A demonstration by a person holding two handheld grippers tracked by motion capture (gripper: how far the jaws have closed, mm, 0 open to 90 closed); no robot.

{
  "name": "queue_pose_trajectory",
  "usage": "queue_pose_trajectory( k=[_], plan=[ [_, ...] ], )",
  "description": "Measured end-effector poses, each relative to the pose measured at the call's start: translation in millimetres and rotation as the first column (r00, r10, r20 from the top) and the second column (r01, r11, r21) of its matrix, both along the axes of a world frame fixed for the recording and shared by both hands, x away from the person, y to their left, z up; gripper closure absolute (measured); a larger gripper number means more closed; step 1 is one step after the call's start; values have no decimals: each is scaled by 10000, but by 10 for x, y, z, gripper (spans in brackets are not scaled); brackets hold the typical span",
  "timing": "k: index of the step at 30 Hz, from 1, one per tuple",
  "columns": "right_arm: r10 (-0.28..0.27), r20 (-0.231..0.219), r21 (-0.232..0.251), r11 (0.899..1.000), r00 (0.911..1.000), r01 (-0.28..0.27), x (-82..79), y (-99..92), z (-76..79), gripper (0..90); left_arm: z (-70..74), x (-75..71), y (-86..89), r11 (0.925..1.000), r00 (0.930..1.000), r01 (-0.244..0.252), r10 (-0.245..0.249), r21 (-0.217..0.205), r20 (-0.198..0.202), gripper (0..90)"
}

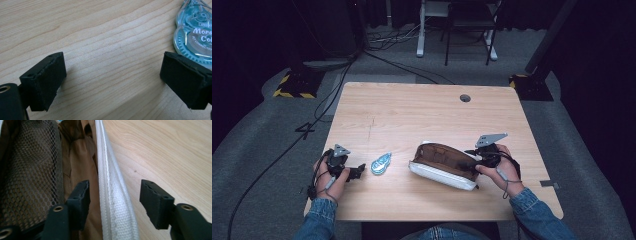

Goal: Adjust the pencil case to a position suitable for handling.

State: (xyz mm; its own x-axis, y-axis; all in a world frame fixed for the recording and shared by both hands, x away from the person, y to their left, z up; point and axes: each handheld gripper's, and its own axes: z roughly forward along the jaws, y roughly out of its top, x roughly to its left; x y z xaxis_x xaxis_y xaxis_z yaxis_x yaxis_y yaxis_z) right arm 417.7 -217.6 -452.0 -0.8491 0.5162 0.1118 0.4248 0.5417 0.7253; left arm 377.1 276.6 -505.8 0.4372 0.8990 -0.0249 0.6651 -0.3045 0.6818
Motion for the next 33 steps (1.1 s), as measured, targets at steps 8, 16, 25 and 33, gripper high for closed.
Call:
queue_pose_trajectory(
  k=[8, 16, 25, 33],
  plan=[
    [-203, 519, 319, 9993, 9984, 187, -65, -50, 131, 265, 0, 6, -3, 10000, 10000, 18, -18, -9, -32, 65],
    [-565, 910, 742, 9960, 9942, 498, -161, -212, 285, 237, 2, -1, -7, 10000, 10000, -16, 16, 17, -46, 66],
    [-1112, 1134, 1037, 9896, 9873, 996, -237, -449, 406, 206, 2, -33, -12, 9996, 9996, 268, -268, -8, -46, 66],
    [-1770, 1221, 1181, 9796, 9766, 1627, -232, -705, 435, 217, 2, -35, -15, 9997, 9997, 248, -248, -22, -59, 66]
  ],
)
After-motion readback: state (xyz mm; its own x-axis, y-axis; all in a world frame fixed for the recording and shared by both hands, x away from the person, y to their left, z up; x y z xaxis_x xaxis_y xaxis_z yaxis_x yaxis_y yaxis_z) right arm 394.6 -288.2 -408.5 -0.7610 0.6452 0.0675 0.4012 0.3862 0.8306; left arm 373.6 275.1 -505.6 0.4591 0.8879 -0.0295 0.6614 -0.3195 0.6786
